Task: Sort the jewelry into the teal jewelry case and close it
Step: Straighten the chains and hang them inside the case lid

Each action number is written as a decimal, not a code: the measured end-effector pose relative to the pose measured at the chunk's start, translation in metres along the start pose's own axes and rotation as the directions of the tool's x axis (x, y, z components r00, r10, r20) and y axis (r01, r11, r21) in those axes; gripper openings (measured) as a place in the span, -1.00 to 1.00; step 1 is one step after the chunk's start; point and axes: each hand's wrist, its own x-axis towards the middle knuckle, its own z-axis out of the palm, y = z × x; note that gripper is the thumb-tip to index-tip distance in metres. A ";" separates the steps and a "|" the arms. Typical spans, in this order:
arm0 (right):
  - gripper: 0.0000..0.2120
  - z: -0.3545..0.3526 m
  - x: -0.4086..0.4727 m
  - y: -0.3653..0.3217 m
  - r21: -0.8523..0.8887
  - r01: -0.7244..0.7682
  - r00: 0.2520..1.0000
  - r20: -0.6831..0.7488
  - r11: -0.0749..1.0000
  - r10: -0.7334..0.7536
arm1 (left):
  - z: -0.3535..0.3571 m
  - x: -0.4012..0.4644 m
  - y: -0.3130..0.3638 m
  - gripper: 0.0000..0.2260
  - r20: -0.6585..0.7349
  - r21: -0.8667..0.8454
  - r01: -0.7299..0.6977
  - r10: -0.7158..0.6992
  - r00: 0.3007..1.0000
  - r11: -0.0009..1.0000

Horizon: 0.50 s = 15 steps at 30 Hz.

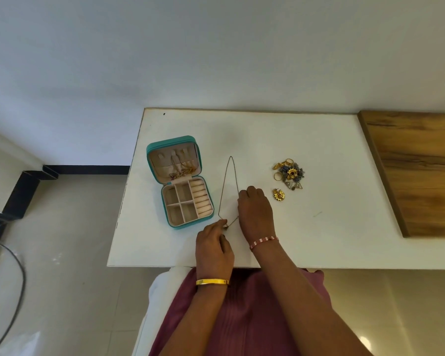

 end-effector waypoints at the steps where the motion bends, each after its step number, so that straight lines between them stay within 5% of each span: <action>1: -0.68 0.001 0.000 0.000 -0.020 0.013 1.000 0.000 1.000 -0.013 | -0.001 0.000 0.000 -0.68 -0.002 -0.008 0.004 -0.004 1.000 1.000; 3: -0.73 0.003 0.000 0.002 -0.023 -0.008 1.000 0.025 1.000 0.009 | -0.002 -0.001 0.000 -0.70 -0.011 -0.031 0.015 -0.015 1.000 0.999; 6: -0.87 0.000 0.003 0.007 0.277 -0.227 0.969 0.163 0.934 0.187 | -0.004 -0.002 0.004 -0.71 -0.021 -0.079 0.016 -0.017 1.000 0.997; 10: -0.87 -0.024 0.001 0.006 0.714 -0.443 0.895 0.320 0.542 0.310 | -0.009 -0.006 0.014 -0.72 -0.026 -0.128 -0.042 0.039 0.999 0.991; 15: -0.82 -0.065 -0.007 0.001 0.858 -0.500 0.857 0.469 0.122 0.212 | -0.028 -0.004 0.038 -0.71 -0.107 -0.220 -0.105 0.083 0.991 0.970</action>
